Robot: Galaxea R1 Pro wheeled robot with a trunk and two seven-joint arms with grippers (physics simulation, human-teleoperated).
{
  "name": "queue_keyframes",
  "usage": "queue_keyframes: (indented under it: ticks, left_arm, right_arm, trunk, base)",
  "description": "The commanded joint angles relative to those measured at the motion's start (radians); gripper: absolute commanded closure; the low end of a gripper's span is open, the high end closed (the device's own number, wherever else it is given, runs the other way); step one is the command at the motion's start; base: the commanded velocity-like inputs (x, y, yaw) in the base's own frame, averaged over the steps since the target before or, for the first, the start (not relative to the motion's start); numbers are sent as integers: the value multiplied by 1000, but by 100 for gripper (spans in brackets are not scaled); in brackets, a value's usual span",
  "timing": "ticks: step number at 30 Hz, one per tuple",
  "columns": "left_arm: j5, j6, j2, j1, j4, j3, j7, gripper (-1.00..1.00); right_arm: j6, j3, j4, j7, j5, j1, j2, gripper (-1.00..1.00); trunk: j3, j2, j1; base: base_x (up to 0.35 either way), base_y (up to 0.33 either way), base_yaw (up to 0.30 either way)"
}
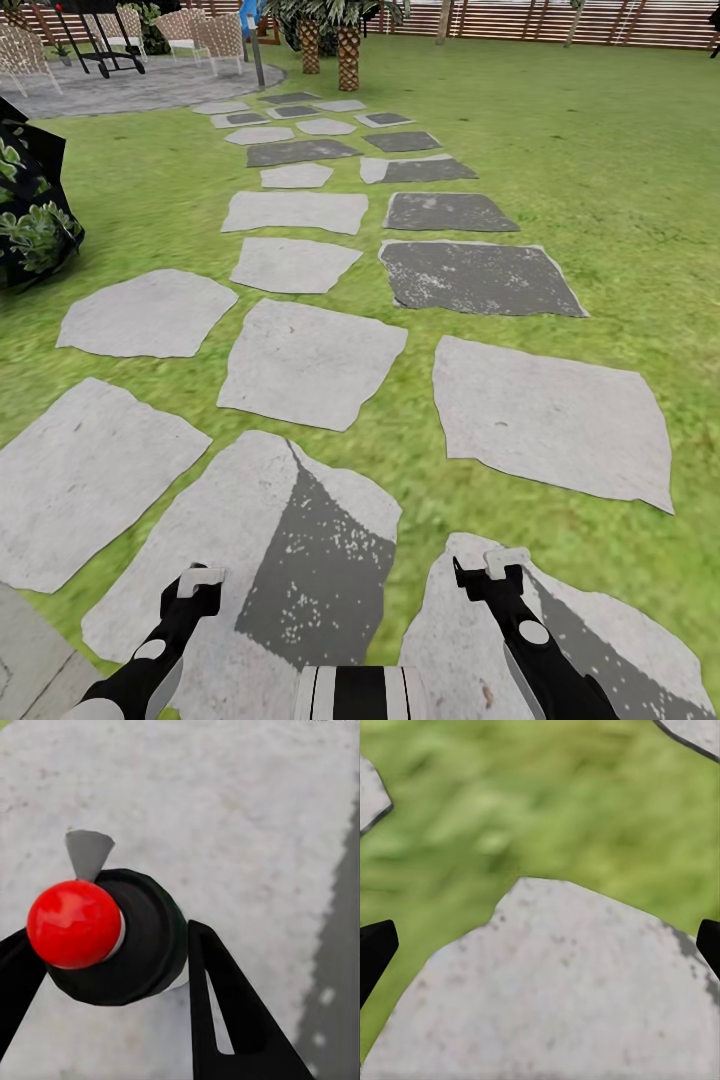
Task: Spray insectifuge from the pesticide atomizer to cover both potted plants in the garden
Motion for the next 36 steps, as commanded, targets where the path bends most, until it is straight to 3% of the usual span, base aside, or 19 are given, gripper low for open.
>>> queue_keyframes:
  ticks: [1, 15, 36]
  left_arm:
    - [-10, -4, 0, -1, 1, 7, 0, 100]
    - [-10, -5, 0, -1, 0, 6, -1, 100]
    - [-10, -3, 0, 0, 12, 6, 0, 100]
  right_arm:
    - [-3, -1, 0, 0, 10, 0, 0, -100]
    - [-3, -1, -1, 0, 10, 0, 0, -100]
    - [-3, 0, -2, 0, 8, 0, 3, -100]
  trunk:
    - [-1, 0, 0]
    - [-1, 0, 0]
    - [81, 5, -10]
  base:
    - [0, 0, 0]
    - [0, 0, 0]
    - [0, 0, 0]
